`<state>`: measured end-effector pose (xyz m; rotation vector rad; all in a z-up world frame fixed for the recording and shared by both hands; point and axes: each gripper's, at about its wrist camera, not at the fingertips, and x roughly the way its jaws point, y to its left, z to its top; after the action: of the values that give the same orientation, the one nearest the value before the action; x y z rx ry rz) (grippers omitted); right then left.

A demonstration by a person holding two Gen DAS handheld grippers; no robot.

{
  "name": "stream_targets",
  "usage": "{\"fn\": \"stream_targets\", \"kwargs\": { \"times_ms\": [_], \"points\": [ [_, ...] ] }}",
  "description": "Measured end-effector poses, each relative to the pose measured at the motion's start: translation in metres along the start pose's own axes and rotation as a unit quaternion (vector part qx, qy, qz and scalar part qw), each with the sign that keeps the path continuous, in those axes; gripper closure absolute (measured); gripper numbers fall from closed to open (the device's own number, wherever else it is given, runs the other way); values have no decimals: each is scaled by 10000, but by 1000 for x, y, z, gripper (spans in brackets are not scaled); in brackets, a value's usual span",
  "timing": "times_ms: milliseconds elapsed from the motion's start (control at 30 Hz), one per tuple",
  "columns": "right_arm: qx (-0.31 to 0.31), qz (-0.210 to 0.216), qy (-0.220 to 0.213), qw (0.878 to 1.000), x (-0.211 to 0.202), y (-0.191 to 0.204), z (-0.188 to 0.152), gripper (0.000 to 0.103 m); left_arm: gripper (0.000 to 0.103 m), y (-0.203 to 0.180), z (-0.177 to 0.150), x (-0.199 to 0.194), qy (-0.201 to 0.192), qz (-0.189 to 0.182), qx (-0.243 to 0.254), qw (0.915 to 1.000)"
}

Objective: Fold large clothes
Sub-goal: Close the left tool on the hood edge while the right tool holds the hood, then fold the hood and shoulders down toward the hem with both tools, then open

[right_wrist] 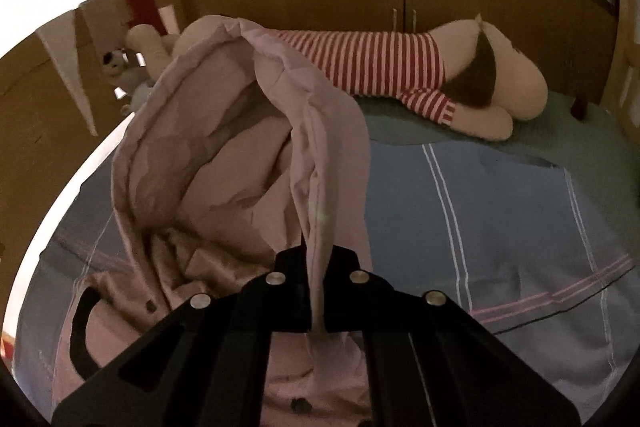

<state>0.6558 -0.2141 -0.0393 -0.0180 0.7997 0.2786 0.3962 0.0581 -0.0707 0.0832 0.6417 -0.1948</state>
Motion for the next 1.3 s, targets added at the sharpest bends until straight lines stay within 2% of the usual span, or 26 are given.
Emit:
{"fn": "stream_targets", "kwargs": {
  "times_ms": [67, 167, 200, 233, 333, 533, 567, 600, 633, 667, 700, 733, 867, 1000, 1200, 1300],
  "points": [
    [-8, 67, -24, 10000, -12, 4, -7, 100, 2, 4, 44, 42, -85, 123, -50, 9999],
    [52, 216, -70, 9997, -25, 6, -15, 100, 2, 6, 97, 101, -118, -13, -169, 9998],
    [54, 230, -99, 9997, -29, 7, -18, 100, 2, 4, 108, 118, -51, 40, -115, 9999],
    [49, 251, -103, 9996, -31, 10, -20, 100, 2, 0, 125, 144, 41, 250, 77, 9996],
    [167, 356, -138, 9991, -37, 11, -27, 100, 2, -11, 156, 192, 167, 834, 502, 9951],
    [175, 360, -115, 9991, -40, 12, -35, 100, 2, -10, 185, 250, 475, 1240, 564, 9895],
    [195, 353, -107, 9991, -40, 12, -36, 100, 8, -8, 187, 255, 553, 1336, 605, 9876],
    [222, 344, -98, 9991, -41, 9, -37, 100, 33, -6, 187, 260, 631, 1336, 608, 9872],
    [247, 342, -104, 9991, -43, 8, -39, 100, 54, -3, 187, 266, 815, 1173, 541, 9883],
    [259, 340, -105, 9990, -44, 8, -38, 100, 100, -1, 186, 270, 1005, 988, 460, 9889],
    [289, 350, -105, 9989, -47, 5, -39, 100, 99, 3, 185, 271, 1109, 789, 394, 9899],
    [301, 368, -103, 9988, -48, 4, -41, 100, 100, 5, 181, 263, 1042, 550, 376, 9923],
    [310, 345, -129, 9988, -55, 0, -50, 100, 101, 12, 166, 224, 919, 154, 395, 9949],
    [449, 381, -189, 9981, -76, -8, -65, 100, 101, -1, 141, 167, 844, -154, 774, 9933],
    [317, 602, -432, 9967, -125, -15, -102, 100, 101, -36, 84, 84, 784, -620, 1620, 9817],
    [-15, 714, -522, 9961, -148, -16, -124, 100, 100, -44, 42, 55, 660, -683, 2283, 9689]
  ]
}}
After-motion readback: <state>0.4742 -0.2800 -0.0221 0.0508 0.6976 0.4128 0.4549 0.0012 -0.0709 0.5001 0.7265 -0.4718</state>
